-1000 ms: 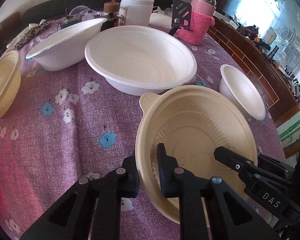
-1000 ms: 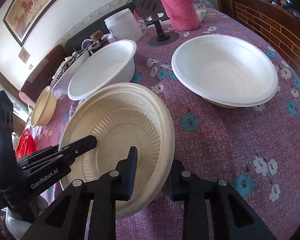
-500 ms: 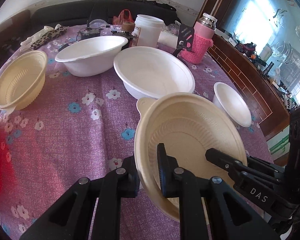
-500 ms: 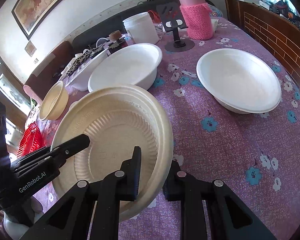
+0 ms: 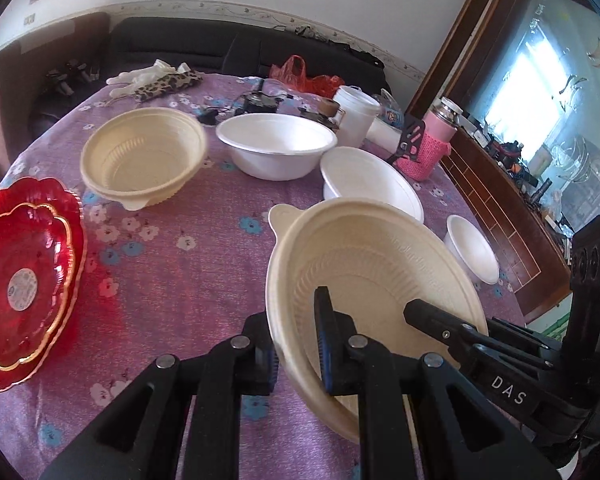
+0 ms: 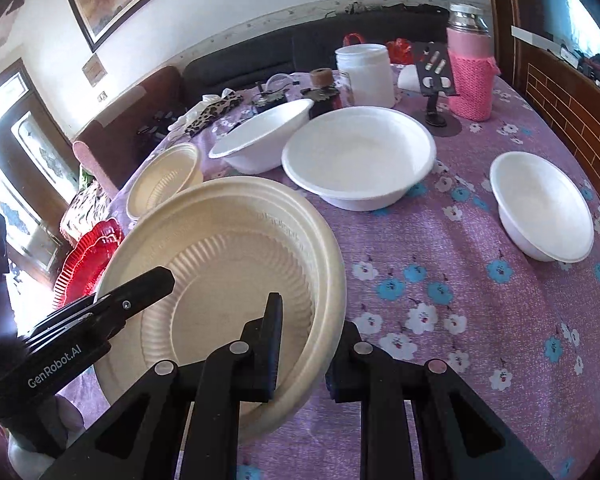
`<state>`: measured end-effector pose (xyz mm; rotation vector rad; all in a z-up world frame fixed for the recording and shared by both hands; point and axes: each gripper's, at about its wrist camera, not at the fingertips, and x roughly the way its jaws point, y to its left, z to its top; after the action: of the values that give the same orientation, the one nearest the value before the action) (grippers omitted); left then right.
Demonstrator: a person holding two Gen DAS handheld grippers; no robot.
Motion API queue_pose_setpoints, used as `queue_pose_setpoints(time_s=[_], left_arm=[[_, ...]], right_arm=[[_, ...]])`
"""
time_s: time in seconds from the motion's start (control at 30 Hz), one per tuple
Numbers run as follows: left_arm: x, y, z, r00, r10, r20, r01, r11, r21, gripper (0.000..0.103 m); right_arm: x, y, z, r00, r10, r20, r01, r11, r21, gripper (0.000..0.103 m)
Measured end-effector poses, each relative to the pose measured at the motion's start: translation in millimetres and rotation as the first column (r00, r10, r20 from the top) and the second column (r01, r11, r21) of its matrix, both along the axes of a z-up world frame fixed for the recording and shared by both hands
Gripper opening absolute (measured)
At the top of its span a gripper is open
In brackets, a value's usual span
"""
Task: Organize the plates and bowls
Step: 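Carry the cream bowl with both grippers and lower it onto the red plates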
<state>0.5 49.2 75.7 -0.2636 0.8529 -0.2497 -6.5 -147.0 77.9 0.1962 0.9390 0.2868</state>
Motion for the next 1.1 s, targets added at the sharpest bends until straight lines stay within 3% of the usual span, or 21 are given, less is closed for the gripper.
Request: queue_pose_setpoints(time_s=[0.27,0.6,0.9,1.1], left_arm=[[-15.6,103.4,14.9,0.981,0.188,0.039,-0.186,0.982,-0.044,0.014],[-18.3,217.5,5.7,0.917,0.4,0.012,-0.399,0.916,-0.041,0.014],[-1.5,258.6,-33.7,0.888,0.453,-0.078,-0.456,0.89,-0.024,0.014],[-1.0,263.5,-38.2,0.883,0.463,-0.083,-0.465,0.885,-0.012,0.014]], right_arm=[[10.8,103.4,22.0,0.987,0.155,0.043,-0.154,0.988,-0.018,0.02],[30.9,236.5,14.9,0.944,0.326,0.045,-0.324,0.944,-0.062,0.02],[59.1,290.3,-22.4,0.93,0.365,-0.034,-0.367,0.925,-0.099,0.021],[67.7,300.3,-31.7,0.926,0.375,-0.051,-0.378,0.919,-0.112,0.021]])
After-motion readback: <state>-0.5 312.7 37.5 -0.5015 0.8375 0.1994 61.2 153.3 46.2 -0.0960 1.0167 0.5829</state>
